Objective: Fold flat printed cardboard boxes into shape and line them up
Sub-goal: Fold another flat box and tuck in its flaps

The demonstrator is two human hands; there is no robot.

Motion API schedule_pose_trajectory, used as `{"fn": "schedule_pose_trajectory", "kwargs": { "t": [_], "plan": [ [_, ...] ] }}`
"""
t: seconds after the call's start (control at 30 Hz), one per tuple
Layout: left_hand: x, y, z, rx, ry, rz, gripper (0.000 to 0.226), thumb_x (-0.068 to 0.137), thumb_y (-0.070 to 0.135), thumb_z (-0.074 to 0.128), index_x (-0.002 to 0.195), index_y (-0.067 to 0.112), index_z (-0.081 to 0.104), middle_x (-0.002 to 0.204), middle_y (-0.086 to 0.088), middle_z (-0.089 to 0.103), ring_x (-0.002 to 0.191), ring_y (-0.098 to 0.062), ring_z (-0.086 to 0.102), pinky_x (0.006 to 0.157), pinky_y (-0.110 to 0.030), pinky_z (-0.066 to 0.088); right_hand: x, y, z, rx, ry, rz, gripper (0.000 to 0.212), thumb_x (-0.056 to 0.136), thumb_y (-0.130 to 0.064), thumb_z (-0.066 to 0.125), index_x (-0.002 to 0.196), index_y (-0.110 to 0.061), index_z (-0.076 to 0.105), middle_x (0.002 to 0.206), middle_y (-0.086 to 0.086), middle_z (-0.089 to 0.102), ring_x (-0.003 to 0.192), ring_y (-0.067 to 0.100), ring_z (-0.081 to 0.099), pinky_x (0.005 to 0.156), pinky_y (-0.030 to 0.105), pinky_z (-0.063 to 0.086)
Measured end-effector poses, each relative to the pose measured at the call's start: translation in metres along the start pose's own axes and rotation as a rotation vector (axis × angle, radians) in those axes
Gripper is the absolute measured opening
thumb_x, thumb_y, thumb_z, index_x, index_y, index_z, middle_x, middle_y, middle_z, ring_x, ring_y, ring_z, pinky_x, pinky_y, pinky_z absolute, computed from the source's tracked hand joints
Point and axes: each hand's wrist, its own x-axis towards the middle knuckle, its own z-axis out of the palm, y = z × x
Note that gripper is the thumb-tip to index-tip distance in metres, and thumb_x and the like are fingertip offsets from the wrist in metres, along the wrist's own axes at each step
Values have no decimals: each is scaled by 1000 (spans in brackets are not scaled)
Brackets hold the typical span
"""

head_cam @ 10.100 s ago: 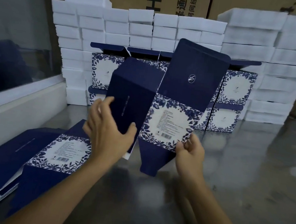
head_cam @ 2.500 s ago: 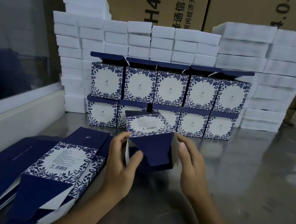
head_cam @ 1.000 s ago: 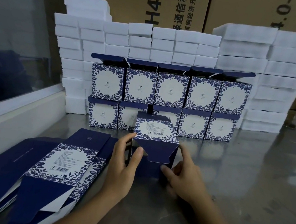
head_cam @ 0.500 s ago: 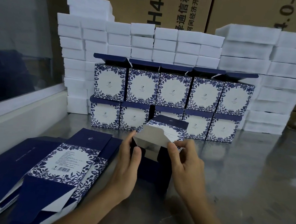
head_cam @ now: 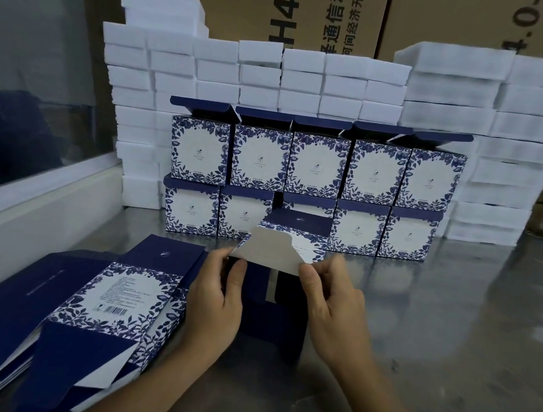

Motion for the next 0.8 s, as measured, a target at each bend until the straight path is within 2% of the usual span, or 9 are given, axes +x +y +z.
{"fn": "schedule_pose_trajectory", "kwargs": {
  "t": [0.07,0.2,0.3,0.37,0.5,0.6,0.67,0.8],
  "plan": [
    [2,-1,-2,44,-2,28,10,96,41,44,90,34,49,70,18,55,63,-2,53,55,-9,35,0,0,0,1,-4,-2,47,84,-80,35,81,-33,44,64,-11,58,56,8,51,49,23,35],
    [5,-3,-5,137,15,81,23,97,38,43,75,36,36,58,9,42,52,-10,42,47,-17,29,-1,0,1,8,-2,0,43,83,-77,38,81,-35,44,66,-9,59,57,9,51,49,24,36],
    [5,-4,-5,152,-35,62,23,95,44,40,75,32,39,55,9,41,51,-10,45,46,-17,28,0,0,1,20,19,-5,47,82,-80,38,81,-34,46,65,-7,60,56,9,52,48,21,34],
    [3,-8,-6,187,-92,33,32,93,50,36,78,23,45,55,8,44,54,-12,49,46,-19,29,0,1,2,24,28,0,48,83,-80,39,81,-32,46,67,-5,61,57,9,53,49,22,37],
    [1,-9,-7,281,-219,-3,49,89,61,30,86,19,54,63,6,56,60,-12,56,55,-35,42,1,3,-2,21,59,14,42,87,-77,40,80,-35,45,65,-8,60,54,8,51,47,20,36],
    [0,-11,-5,353,-278,41,42,96,50,37,87,14,56,63,5,56,62,-21,58,54,-35,38,4,6,-6,27,82,10,30,90,-66,42,78,-38,44,65,-15,60,53,4,50,46,18,35],
    [1,-12,-6,356,-300,50,36,98,42,42,86,12,58,61,4,55,59,-21,57,53,-35,38,5,6,-7,37,80,3,29,90,-65,42,78,-39,44,68,-17,61,55,2,52,46,17,36],
    [1,-10,-8,329,-337,30,42,95,47,41,86,10,59,59,1,56,55,-19,56,53,-38,40,5,6,-8,53,93,6,23,91,-60,45,76,-43,45,67,-22,61,57,0,54,45,12,36]
  ]
}}
